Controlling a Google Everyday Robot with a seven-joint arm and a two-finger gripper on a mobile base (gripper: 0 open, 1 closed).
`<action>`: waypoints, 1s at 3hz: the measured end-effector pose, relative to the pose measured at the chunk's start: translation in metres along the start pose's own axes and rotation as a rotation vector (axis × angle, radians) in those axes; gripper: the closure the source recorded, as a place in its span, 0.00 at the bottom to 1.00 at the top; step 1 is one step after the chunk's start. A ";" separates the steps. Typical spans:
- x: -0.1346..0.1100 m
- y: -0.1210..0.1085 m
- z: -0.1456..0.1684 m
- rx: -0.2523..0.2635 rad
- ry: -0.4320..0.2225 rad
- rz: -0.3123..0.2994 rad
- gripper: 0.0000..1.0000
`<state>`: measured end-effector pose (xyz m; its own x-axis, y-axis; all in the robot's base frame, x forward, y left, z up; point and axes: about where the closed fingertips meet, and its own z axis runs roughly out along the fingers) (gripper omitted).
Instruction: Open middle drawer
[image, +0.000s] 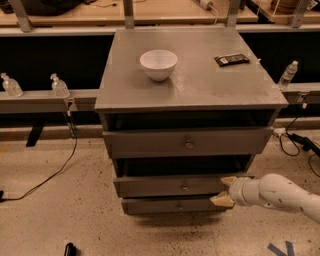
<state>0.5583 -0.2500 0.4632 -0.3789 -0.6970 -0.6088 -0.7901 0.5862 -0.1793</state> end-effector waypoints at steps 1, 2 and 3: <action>-0.007 0.009 -0.011 0.008 -0.004 -0.004 0.40; -0.009 -0.006 -0.009 0.030 0.013 -0.047 0.40; -0.012 -0.023 0.010 0.005 0.011 -0.100 0.39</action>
Offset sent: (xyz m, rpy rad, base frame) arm 0.0213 -0.0126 0.0201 -0.1007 -0.0654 0.0308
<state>0.5858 -0.2504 0.4666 -0.3034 -0.7567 -0.5791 -0.8220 0.5153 -0.2427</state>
